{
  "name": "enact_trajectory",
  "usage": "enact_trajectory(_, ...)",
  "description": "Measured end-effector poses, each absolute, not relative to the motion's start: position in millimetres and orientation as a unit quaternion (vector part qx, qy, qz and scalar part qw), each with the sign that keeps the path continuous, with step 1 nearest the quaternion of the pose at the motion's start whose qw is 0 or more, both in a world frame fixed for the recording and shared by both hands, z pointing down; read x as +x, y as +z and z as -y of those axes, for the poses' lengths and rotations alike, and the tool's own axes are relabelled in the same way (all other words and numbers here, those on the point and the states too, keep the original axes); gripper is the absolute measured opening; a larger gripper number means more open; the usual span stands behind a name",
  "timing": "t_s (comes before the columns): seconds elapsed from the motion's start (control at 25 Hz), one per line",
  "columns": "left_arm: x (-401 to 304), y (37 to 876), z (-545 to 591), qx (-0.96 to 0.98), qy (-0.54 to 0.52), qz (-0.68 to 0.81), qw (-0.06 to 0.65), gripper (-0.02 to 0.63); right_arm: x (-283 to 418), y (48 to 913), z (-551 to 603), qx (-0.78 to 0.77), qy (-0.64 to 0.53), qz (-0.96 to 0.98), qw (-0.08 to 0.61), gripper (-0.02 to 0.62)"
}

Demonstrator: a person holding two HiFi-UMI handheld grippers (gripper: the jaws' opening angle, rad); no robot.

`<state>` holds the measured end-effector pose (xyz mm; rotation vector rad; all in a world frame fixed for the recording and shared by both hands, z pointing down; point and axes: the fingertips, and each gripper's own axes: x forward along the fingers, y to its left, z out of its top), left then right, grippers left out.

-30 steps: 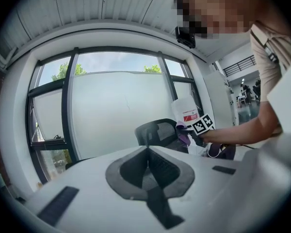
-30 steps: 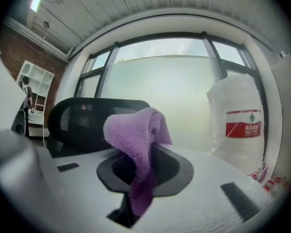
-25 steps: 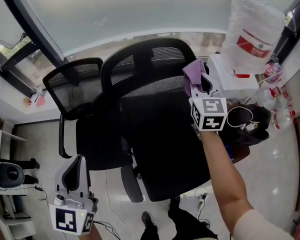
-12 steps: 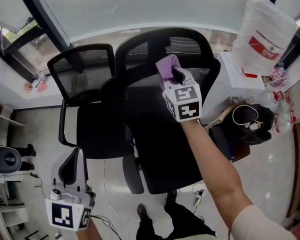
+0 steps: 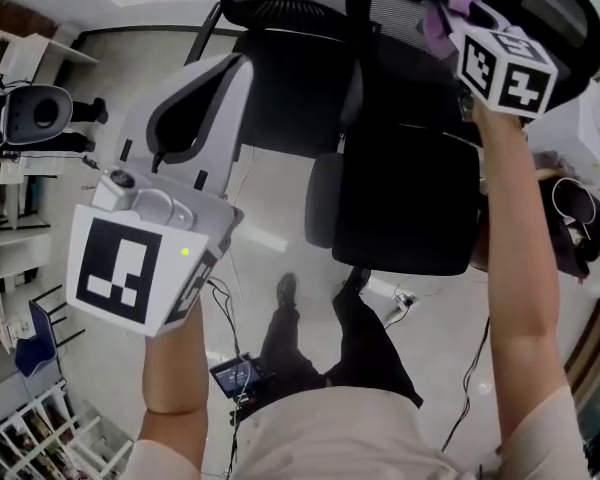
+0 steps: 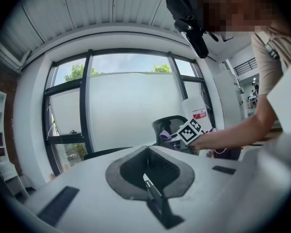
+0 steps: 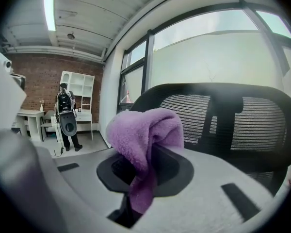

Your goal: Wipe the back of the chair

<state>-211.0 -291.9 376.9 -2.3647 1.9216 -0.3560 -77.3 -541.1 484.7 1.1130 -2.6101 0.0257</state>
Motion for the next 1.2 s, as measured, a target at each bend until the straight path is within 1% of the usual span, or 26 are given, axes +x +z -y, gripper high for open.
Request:
enact_trajectory(0.12, -214, 374, 284, -0.77, -0.118, -0.627, 0.032, 0.008, -73, 486, 538, 0.39, 0.02, 0.906, 0.164, 0.052)
enact_trajectory(0.28, -219, 361, 268, -0.771, -0.116, -0.625, 0.044, 0.008, -60, 483, 526, 0.402, 0.031, 0.9, 0.166, 0.052)
enact_trajectory(0.52, -227, 329, 238, -0.774, -0.103, -0.622, 0.059, 0.008, -26, 445, 488, 0.429, 0.017, 0.888, 0.166, 0.052)
enact_trajectory(0.68, -222, 310, 216, -0.789, -0.087, -0.603, 0.076, 0.008, -4, 413, 456, 0.447, 0.01, 0.882, 0.151, 0.052)
enact_trajectory(0.84, -227, 296, 187, -0.787, -0.096, -0.605, 0.071, 0.008, 17, 374, 414, 0.465, 0.0, 0.876, 0.128, 0.052)
enact_trajectory(0.96, -221, 265, 170, -0.794, -0.062, -0.597, 0.098, 0.008, 35, 342, 379, 0.477, -0.009, 0.872, 0.11, 0.052)
enact_trajectory(1.08, -219, 254, 150, -0.798, -0.068, -0.59, 0.103, 0.008, 52, 315, 343, 0.483, -0.012, 0.87, 0.097, 0.052)
enact_trajectory(1.2, -212, 233, 131, -0.805, -0.05, -0.58, 0.116, 0.008, 68, 284, 306, 0.491, -0.019, 0.867, 0.08, 0.052)
